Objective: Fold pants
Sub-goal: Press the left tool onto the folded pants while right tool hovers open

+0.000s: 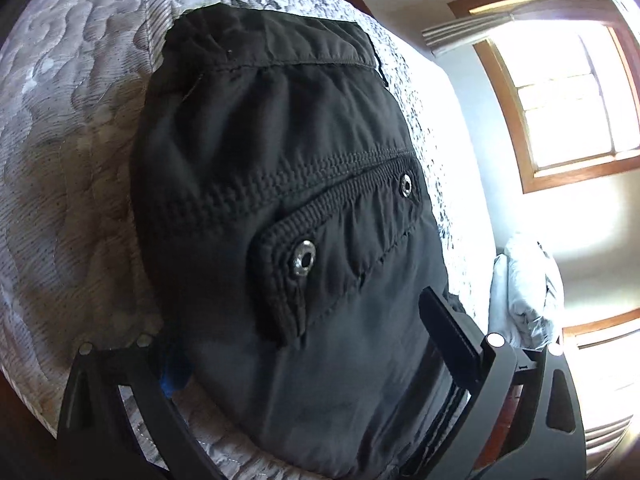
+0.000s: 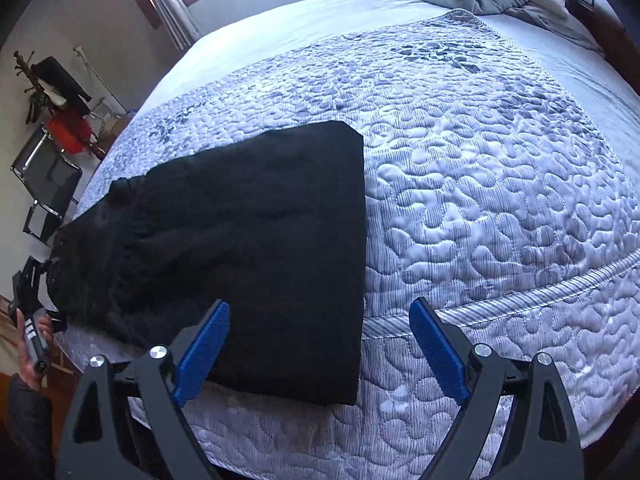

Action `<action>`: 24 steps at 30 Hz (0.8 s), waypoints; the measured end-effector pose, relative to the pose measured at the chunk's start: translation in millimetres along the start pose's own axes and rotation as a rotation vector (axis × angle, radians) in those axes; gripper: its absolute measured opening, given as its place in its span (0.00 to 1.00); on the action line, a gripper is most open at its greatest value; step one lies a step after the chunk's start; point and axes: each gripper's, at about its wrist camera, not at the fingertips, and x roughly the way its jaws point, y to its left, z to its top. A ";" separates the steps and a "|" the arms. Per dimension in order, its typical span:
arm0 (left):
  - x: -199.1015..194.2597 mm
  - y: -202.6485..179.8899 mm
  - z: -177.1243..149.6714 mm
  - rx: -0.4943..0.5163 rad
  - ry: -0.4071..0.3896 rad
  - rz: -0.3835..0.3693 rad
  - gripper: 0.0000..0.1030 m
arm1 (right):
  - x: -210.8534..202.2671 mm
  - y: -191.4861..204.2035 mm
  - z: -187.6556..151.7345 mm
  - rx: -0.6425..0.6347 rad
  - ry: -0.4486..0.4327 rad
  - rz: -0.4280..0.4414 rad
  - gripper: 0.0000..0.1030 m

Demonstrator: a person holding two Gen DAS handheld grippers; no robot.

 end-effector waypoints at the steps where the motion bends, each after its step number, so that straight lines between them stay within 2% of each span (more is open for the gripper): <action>1: -1.5 2.9 1.3 -0.012 0.004 -0.008 0.95 | -0.4 -1.1 0.6 0.009 -0.004 0.011 0.89; 4: -5.6 5.7 5.0 -0.041 0.017 -0.073 0.95 | 0.3 -4.3 3.9 0.039 0.000 0.053 0.89; 10: 1.7 -0.4 12.5 -0.051 0.066 -0.148 0.95 | 4.3 -5.5 5.7 0.055 0.005 0.045 0.89; 13: 17.4 8.4 18.9 -0.087 0.103 -0.114 0.95 | 7.8 -4.8 3.8 0.053 0.017 0.042 0.89; 17: 22.8 13.6 20.9 -0.148 0.091 -0.101 0.94 | 10.7 -1.7 1.8 0.034 0.031 0.033 0.89; 18: 22.9 11.5 20.4 -0.140 0.087 -0.090 0.84 | 11.0 -1.6 1.3 0.031 0.033 0.032 0.89; 19: 23.6 8.7 19.8 -0.129 0.084 -0.072 0.61 | 11.4 -1.8 1.1 0.030 0.036 0.029 0.89; 20: 24.9 9.3 19.4 -0.121 0.088 -0.044 0.54 | 12.1 -2.5 0.9 0.032 0.039 0.027 0.89; 22: 24.7 13.0 19.5 -0.134 0.094 -0.079 0.40 | 12.9 -4.4 -0.5 0.041 0.044 0.026 0.89; 24: 23.9 18.8 19.5 -0.160 0.103 -0.116 0.31 | 14.7 -5.9 -1.5 0.050 0.051 0.025 0.89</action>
